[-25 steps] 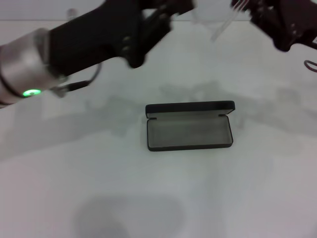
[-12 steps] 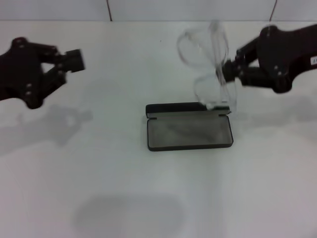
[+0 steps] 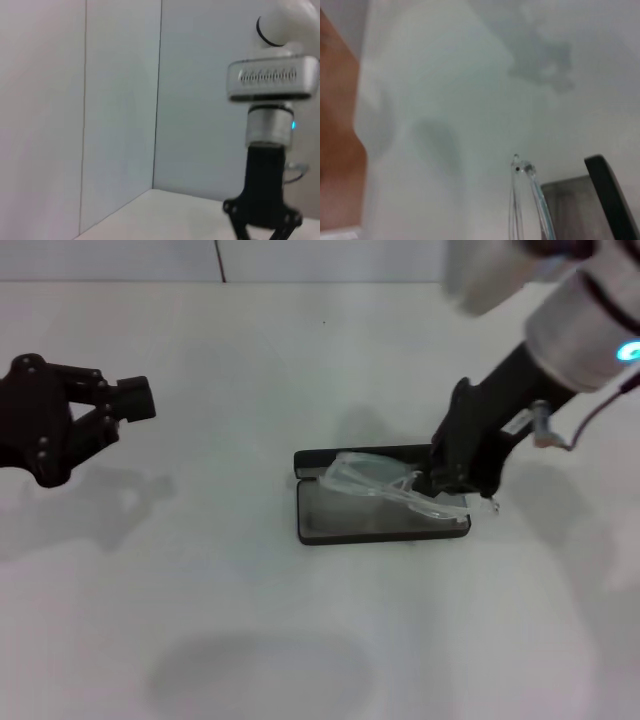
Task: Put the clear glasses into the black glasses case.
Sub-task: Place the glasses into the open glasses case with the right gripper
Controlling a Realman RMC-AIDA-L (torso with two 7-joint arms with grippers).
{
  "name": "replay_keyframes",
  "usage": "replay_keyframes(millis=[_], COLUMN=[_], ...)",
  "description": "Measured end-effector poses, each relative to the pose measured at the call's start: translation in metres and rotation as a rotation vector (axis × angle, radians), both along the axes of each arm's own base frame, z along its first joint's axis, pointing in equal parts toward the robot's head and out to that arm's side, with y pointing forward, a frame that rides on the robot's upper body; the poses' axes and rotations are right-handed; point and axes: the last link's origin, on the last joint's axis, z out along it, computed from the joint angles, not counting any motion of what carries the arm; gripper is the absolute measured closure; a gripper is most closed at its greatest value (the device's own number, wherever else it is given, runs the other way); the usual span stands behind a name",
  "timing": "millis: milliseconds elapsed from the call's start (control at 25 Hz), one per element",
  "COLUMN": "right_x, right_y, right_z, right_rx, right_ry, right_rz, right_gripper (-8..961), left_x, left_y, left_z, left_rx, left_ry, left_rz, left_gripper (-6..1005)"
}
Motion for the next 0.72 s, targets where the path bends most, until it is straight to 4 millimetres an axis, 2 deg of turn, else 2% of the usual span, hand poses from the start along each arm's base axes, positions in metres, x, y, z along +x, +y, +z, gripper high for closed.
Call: replay_keyframes(millis=[120, 320, 520, 720], right_x=[-0.009, -0.017, -0.014, -0.012], right_y=[0.004, 0.007, 0.005, 0.004], right_z=[-0.015, -0.042, -0.06, -0.071], right_rx=[0.008, 0.027, 0.047, 0.069], right_ry=[-0.077, -0.174, -0.255, -0.281], right_rz=[0.043, 0.116, 0.164, 0.193], right_gripper=[896, 894, 893, 891], left_x=[-0.002, -0.008, -0.009, -0.01], left_y=[-0.004, -0.012, -0.02, -0.021], left_z=[-0.004, -0.013, -0.025, -0.027], left_rx=[-0.036, -0.107, -0.098, -0.091], left_ry=[-0.033, -0.049, -0.057, -0.057], left_rz=[0.033, 0.086, 0.074, 0.065], left_gripper=[902, 812, 722, 628])
